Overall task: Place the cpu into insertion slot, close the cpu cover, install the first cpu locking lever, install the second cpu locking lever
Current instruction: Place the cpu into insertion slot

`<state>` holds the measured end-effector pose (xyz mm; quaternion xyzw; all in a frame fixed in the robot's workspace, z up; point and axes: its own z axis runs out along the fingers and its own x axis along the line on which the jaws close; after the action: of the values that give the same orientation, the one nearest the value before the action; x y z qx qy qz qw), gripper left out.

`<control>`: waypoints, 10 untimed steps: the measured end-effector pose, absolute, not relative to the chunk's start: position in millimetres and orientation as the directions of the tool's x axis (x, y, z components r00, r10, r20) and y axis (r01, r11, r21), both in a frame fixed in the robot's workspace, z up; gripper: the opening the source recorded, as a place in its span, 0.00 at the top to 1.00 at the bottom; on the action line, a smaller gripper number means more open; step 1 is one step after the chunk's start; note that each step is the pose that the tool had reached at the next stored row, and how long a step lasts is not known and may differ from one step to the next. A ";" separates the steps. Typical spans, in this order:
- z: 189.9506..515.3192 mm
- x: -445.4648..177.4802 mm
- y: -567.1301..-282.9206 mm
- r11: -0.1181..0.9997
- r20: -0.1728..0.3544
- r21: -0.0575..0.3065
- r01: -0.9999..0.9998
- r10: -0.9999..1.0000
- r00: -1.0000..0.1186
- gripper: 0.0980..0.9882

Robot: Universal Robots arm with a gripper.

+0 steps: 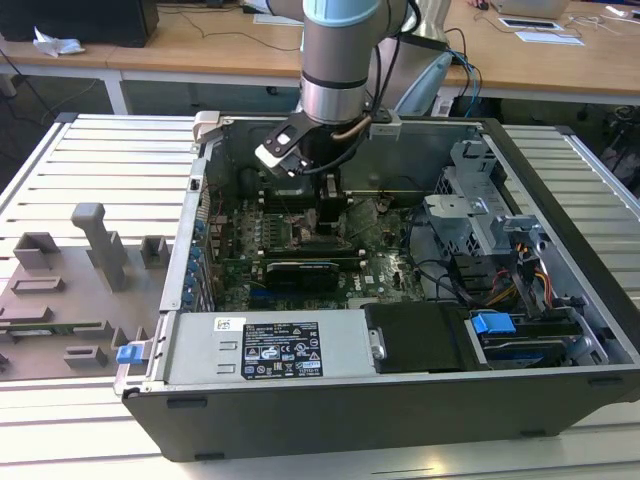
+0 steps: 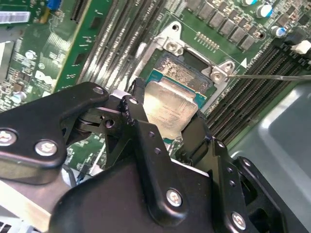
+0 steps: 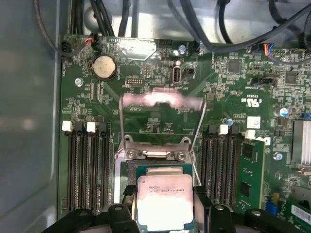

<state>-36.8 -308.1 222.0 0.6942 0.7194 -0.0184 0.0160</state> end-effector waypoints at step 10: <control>204.5 -42.4 -307.2 -0.009 -0.049 -0.004 1.000 0.999 0.008 0.50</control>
<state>-42.4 -307.2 204.5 0.7099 0.7039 -0.0186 0.0156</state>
